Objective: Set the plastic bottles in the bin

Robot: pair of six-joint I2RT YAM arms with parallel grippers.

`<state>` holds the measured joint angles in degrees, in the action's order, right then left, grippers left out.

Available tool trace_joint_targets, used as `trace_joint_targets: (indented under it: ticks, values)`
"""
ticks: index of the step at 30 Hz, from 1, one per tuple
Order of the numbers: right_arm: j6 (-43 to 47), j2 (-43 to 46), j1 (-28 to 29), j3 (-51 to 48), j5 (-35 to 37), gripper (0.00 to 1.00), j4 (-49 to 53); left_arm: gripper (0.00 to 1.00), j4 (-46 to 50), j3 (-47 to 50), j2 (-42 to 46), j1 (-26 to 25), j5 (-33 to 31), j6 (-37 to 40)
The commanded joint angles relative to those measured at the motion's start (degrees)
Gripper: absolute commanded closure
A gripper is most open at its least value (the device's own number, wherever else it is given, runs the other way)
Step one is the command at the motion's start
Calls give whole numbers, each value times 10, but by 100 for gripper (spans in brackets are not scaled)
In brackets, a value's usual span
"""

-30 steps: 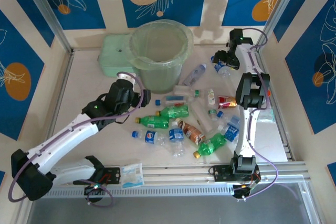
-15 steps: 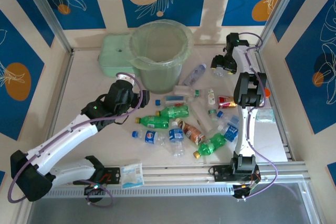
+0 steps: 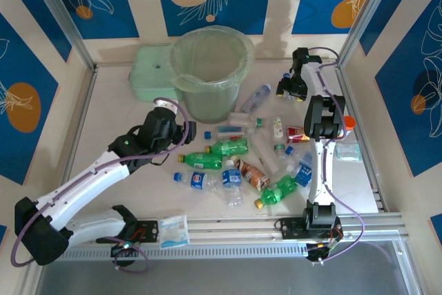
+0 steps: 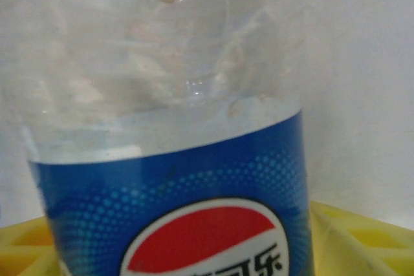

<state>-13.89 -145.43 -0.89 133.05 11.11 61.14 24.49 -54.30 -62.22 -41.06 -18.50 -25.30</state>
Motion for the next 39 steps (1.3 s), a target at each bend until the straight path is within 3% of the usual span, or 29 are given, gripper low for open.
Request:
trace_joint_targets:
  ticks: [1,8,15,22,26,33,39]
  values:
    - [-2,21,4,-1,3,30,8,17,-5,6,1,-3,-3,-9]
    - [-17,104,7,-67,4,36,-25,17,-7,8,1,-3,-12,-12]
    - [-43,261,33,-160,12,39,-50,17,-18,13,3,-2,-12,-15]
    - [-57,389,103,-117,15,39,-27,17,-39,27,0,-2,-7,-25]
    - [-49,395,159,-26,48,40,8,17,-47,32,-4,-2,-10,-26]
    - [-32,365,274,74,23,39,3,17,-55,34,-8,-2,-11,-34]
    - [-43,294,305,131,17,39,4,17,-53,32,-1,-2,-13,-39]
